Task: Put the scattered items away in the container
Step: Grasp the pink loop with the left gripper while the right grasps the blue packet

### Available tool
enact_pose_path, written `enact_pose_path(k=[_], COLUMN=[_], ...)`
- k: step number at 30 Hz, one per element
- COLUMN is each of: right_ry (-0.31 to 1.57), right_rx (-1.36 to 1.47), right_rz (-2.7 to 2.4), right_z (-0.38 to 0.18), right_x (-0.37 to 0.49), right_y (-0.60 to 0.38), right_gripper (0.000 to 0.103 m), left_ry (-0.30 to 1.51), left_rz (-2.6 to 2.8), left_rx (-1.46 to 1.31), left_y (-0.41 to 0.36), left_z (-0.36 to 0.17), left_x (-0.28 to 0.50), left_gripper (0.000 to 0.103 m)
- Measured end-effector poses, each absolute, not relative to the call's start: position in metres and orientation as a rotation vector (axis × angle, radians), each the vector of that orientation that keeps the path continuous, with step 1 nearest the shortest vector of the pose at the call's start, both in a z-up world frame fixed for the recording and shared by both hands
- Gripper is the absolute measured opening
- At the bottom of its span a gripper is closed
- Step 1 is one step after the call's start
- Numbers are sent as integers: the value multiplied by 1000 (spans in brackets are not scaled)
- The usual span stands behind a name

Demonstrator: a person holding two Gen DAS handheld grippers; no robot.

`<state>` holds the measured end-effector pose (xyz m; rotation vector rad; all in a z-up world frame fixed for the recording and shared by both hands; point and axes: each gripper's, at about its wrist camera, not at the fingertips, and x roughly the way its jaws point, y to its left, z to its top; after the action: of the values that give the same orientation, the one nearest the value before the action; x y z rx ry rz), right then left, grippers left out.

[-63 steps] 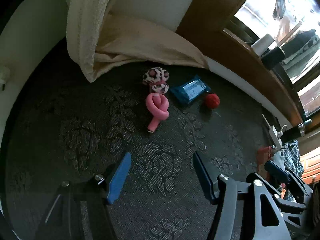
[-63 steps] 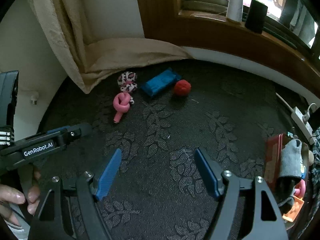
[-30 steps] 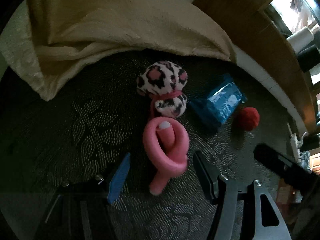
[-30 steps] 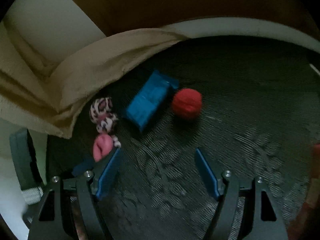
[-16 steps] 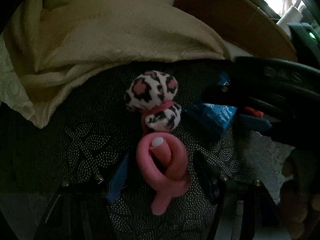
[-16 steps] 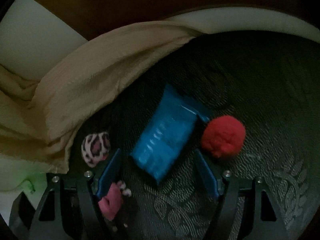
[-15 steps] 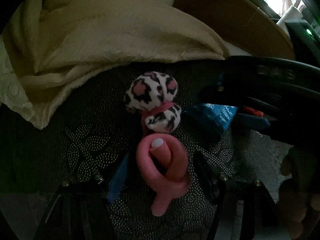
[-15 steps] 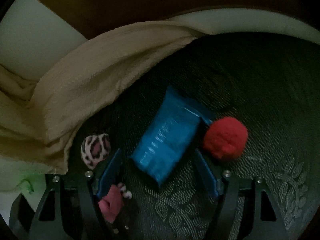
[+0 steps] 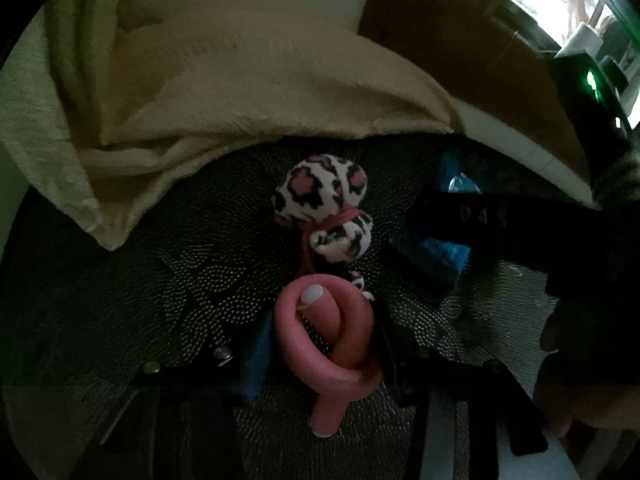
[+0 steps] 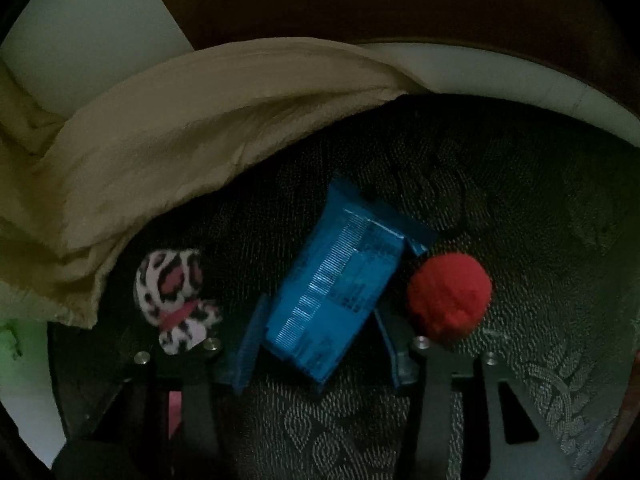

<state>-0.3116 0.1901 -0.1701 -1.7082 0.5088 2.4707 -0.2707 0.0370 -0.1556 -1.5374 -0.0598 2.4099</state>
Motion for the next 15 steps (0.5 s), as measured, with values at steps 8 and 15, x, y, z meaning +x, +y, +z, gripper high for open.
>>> enact_pose_path(k=[8,15], right_ry=[598,662], right_rx=[-1650,-1586], right_rz=[2532,2545], right_z=[-139,-117], right_x=[-255,-210], right_y=[200,244], right_gripper=[53,53], left_ry=[-119,-116], left_rz=[2439,2442], left_rx=[-1514,-1467], left_y=[27,45], left_z=[-125,-104], left_x=[-249,-228], left_gripper=[48,48])
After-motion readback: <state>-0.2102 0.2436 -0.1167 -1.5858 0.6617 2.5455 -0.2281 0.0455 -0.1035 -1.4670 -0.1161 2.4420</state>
